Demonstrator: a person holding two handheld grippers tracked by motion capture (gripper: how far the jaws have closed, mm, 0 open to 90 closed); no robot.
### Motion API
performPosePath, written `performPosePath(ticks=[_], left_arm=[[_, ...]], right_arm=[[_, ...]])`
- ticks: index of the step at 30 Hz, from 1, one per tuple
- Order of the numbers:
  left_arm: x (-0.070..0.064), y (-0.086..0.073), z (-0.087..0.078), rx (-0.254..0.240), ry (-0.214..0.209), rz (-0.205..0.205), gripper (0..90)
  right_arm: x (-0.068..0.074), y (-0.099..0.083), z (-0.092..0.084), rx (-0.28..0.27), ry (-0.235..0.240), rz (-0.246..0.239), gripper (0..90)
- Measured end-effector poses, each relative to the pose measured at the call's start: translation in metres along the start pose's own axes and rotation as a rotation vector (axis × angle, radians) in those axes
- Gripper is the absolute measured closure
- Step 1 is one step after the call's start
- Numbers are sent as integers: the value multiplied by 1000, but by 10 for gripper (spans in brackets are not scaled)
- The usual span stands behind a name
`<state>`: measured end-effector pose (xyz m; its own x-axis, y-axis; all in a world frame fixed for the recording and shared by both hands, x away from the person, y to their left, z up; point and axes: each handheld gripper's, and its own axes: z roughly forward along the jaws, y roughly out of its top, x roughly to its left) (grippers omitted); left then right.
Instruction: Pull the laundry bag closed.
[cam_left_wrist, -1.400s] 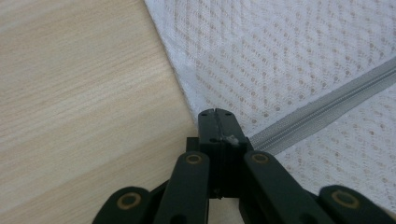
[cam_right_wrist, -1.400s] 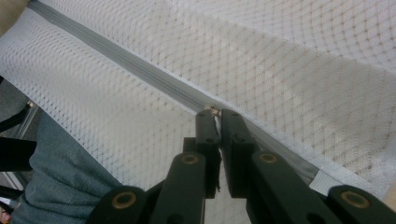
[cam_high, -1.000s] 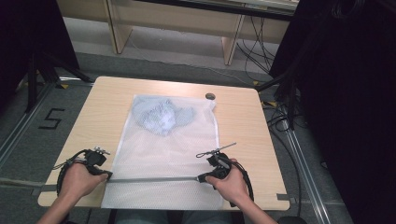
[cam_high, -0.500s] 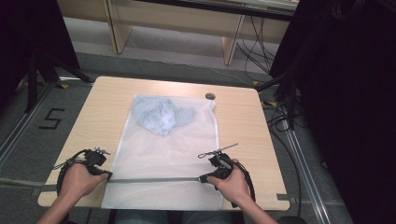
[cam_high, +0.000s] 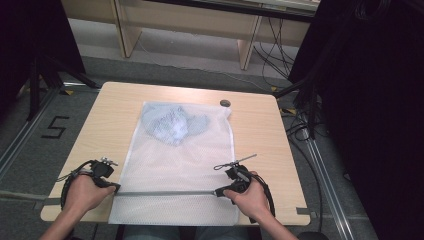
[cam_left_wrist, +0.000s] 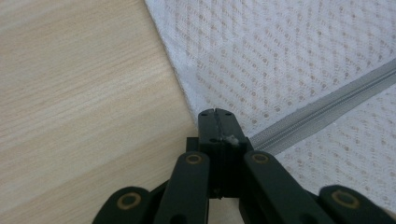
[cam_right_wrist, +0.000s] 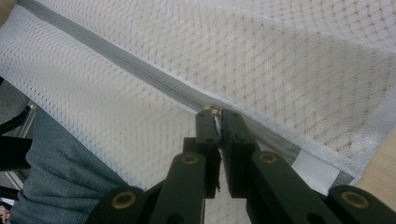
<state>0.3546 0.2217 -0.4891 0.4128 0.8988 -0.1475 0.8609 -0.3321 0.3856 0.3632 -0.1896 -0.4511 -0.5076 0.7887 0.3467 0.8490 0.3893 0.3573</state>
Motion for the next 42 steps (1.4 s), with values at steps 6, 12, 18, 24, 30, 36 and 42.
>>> performPosePath(ticks=[6, 12, 18, 24, 30, 36, 42], left_arm=[[0, 0, 0, 0, 1, 0, 898], [0, 0, 0, -4, -4, -1, 898], [0, 0, 0, -1, 1, -2, 898], [0, 0, 0, -2, 3, -1, 898], [0, 0, 0, 0, 1, 0, 898], [0, 0, 0, 0, 1, 1, 898], [0, 0, 0, -1, 0, 0, 898]], right_arm=[[-1, 0, -2, -8, -6, 5, 870], [-4, 0, -2, 0, 10, -12, 870], [-6, -3, -4, 3, -13, 26, 870], [-9, -4, -5, 3, -14, 31, 870], [-13, -5, -7, -8, -12, 23, 870], [-15, -7, -8, 1, -9, 54, 870], [-19, -9, -9, 3, -12, 59, 870]])
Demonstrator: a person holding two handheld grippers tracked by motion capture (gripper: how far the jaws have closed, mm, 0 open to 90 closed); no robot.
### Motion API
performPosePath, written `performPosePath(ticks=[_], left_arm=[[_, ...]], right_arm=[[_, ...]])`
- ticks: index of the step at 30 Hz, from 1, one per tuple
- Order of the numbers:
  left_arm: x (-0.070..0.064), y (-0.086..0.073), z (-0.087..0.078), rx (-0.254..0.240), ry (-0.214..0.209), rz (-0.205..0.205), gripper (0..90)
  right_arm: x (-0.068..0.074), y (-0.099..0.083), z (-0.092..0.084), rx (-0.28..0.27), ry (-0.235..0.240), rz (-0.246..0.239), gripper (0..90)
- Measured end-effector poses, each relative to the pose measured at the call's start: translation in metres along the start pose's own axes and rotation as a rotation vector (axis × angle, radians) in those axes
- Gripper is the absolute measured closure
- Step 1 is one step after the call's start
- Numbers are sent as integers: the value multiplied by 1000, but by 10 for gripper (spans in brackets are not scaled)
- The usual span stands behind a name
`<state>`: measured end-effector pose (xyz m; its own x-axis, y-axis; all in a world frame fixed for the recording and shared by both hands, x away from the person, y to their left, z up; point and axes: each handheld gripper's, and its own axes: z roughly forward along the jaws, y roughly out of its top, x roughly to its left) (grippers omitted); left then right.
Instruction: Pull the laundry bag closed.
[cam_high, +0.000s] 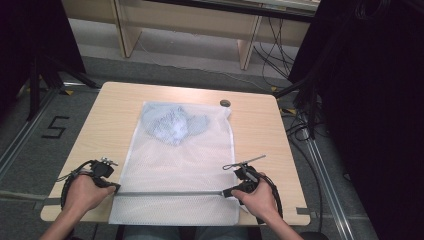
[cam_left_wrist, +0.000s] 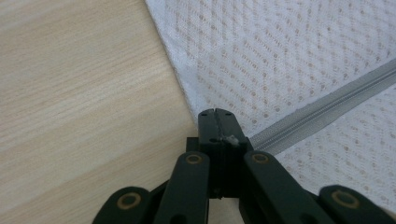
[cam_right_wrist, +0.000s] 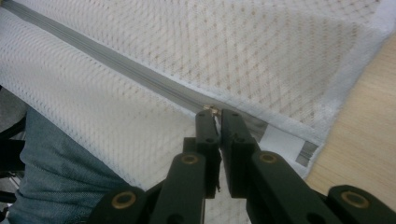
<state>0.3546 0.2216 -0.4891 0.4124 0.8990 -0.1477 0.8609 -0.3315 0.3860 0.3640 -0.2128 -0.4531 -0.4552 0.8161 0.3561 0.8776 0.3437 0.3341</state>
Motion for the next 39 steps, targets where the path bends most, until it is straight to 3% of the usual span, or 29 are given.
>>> performPosePath(ticks=[2, 3, 6, 7, 21, 25, 27, 37, 38, 39], left_arm=[[0, 0, 0, -2, -2, 0, 898], [0, 0, 0, -5, -4, -1, 898], [0, 0, 0, -1, 2, 1, 898], [0, 0, 0, -4, -4, 0, 898], [0, 0, 0, 1, 1, 1, 898], [0, 0, 0, -1, 1, 1, 898], [0, 0, 0, -1, 1, 1, 898], [0, 0, 0, -2, 3, 0, 898], [0, 0, 0, -1, 3, 1, 898], [0, 0, 0, 0, 2, 1, 898]], right_arm=[[-2, -1, -1, 8, -6, -22, 870], [-1, 0, -1, 0, 6, 4, 870], [-6, -1, -1, 4, 7, -26, 870], [-5, -1, -1, 7, -4, 9, 870], [-14, -3, -4, 20, -14, 9, 870], [-18, -4, -4, 29, 8, -5, 869], [-19, -4, -4, 21, -7, -3, 869], [-25, -8, -6, 29, -3, 13, 868], [-25, -8, -7, 51, -3, 47, 868], [-25, -8, -7, 51, -3, 47, 868]])
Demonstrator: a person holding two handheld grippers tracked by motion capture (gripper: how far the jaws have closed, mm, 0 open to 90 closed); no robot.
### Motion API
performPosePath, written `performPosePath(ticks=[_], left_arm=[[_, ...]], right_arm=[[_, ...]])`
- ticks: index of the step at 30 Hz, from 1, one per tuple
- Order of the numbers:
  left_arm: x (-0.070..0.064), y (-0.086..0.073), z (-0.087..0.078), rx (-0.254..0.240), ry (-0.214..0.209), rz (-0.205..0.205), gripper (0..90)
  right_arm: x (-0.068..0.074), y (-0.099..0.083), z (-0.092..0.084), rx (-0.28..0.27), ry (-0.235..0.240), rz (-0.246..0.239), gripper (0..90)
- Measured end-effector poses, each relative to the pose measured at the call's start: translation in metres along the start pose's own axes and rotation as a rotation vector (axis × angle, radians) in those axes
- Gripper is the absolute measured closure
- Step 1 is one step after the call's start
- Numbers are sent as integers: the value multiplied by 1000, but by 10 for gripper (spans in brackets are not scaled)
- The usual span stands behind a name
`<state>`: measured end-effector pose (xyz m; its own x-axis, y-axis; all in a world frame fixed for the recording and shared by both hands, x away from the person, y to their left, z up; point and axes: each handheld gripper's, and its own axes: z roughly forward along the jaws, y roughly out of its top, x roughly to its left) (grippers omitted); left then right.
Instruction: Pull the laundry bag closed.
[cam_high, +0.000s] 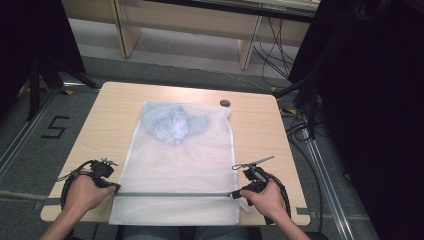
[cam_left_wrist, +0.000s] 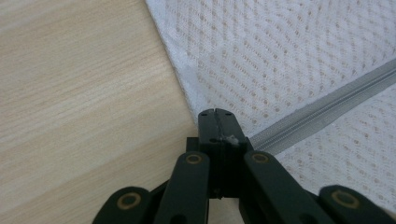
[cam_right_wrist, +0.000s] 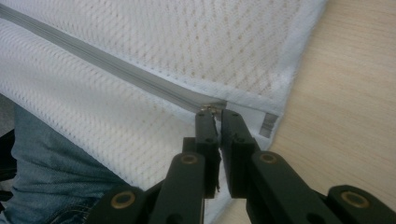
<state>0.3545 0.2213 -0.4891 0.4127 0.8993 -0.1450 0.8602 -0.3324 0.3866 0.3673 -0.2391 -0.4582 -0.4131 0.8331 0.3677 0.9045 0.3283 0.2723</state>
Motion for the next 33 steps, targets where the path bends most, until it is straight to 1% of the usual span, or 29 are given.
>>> performPosePath(ticks=[1, 3, 4, 5, 6, 7, 12, 13, 14, 16, 18, 19, 20, 21, 22, 23, 24, 25, 26, 27, 28, 29, 30, 31, 32, 33], left_arm=[[0, 0, 0, -1, -1, 0, 898], [0, 0, 0, -1, -2, 2, 898], [0, 0, 0, -2, -1, -2, 898], [0, 0, 0, -2, -2, -1, 898], [0, 0, 0, -2, -4, -1, 898], [0, 0, 0, -1, -5, -1, 898], [0, 0, 0, -3, -4, 4, 898], [0, 0, 0, -3, -1, -1, 898], [0, 0, 0, -3, 0, 1, 898], [0, -1, 0, -8, -2, -2, 898], [1, -1, 0, -9, -5, -1, 898], [0, -1, 1, -21, -6, -10, 898], [0, -1, 1, -21, -6, -10, 898], [1, -1, 0, -14, -2, 12, 898], [3, -1, 0, -18, 6, 46, 897], [2, 0, -1, -8, 14, 55, 897], [3, 0, -1, -12, 9, 72, 897], [1, 0, -1, -12, 19, 64, 896], [0, -1, -2, -8, 20, 52, 894], [0, -1, -2, -21, 21, 57, 890], [0, -1, -3, -31, 24, 59, 885], [1, 0, -5, -40, 21, 69, 877], [0, 0, -7, -59, 21, 44, 864], [-1, 0, -7, -97, 30, 37, 851], [-1, 0, -10, -99, 35, 51, 845], [-1, 1, -11, -108, 31, 55, 838]], right_arm=[[-2, 0, 0, -19, -5, -20, 868], [-4, 0, 1, -20, -7, -22, 868], [-4, -1, 1, -19, -14, -9, 868], [-2, -1, -1, 5, -17, 28, 868], [-2, -1, -2, 14, -20, 45, 868], [-1, -1, -3, 25, -11, 67, 868], [-4, -1, -3, 27, -1, 71, 866], [-10, -1, 1, -20, -10, -8, 866], [-5, -1, -1, 28, -7, 71, 865], [-5, -1, 0, 32, -3, 73, 865], [-6, -1, 1, 53, 13, 62, 862], [-7, -1, 1, 22, 4, 61, 853], [-7, -1, 1, 22, 4, 61, 853], [-14, -2, 2, -38, 4, -10, 847], [-12, -2, 0, -42, 10, 44, 828], [-15, -2, -1, -71, 18, 12, 793], [-16, -2, -2, -112, 17, 18, 761], [-17, -2, -3, -133, 20, 31, 742], [-17, -1, -4, -150, 19, 36, 718], [-17, -1, -5, -158, 29, 30, 690], [-18, 0, -6, -171, 23, 19, 660], [-14, 0, -6, -175, 28, 60, 650], [-18, 0, -6, -189, 8, 11, 647], [-19, 1, -6, -198, 3, 21, 635], [-23, 0, -6, -216, -19, 14, 615], [-24, -1, -6, -221, -25, 13, 606]])
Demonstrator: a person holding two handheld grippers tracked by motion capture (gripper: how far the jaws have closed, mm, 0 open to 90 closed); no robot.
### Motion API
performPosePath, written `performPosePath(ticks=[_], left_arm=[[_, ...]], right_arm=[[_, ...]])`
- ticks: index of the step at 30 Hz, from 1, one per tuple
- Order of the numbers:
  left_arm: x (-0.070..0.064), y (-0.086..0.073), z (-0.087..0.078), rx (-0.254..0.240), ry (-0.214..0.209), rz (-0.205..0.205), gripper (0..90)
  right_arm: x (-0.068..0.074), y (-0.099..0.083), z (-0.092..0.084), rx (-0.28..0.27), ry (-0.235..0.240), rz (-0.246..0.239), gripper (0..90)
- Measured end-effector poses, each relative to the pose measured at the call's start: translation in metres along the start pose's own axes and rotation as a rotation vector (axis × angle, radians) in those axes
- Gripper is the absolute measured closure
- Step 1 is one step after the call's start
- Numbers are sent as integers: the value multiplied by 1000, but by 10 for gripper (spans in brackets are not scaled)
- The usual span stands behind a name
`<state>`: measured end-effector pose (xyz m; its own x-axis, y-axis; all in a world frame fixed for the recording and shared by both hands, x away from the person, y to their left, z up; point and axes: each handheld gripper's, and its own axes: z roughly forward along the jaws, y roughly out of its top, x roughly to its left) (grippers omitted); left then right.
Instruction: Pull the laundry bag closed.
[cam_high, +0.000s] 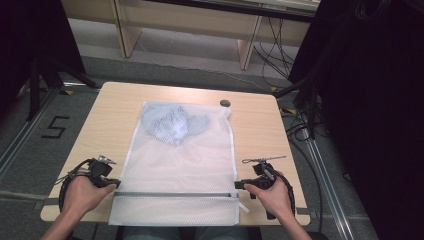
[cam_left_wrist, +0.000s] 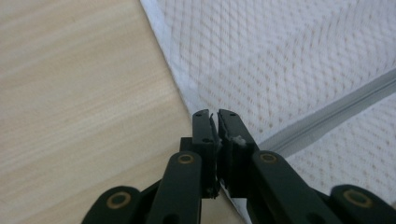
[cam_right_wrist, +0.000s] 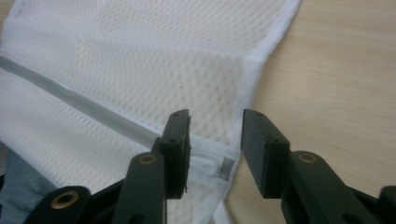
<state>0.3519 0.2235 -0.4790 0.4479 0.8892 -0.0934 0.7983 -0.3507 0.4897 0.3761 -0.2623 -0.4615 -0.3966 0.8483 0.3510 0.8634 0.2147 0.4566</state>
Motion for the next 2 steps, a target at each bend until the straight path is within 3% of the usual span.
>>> performPosePath(ticks=[2], left_arm=[[-1, 1, 0, -24, 6, -12, 824]], right_arm=[[-1, 0, 0, -1, -5, 4, 603]])
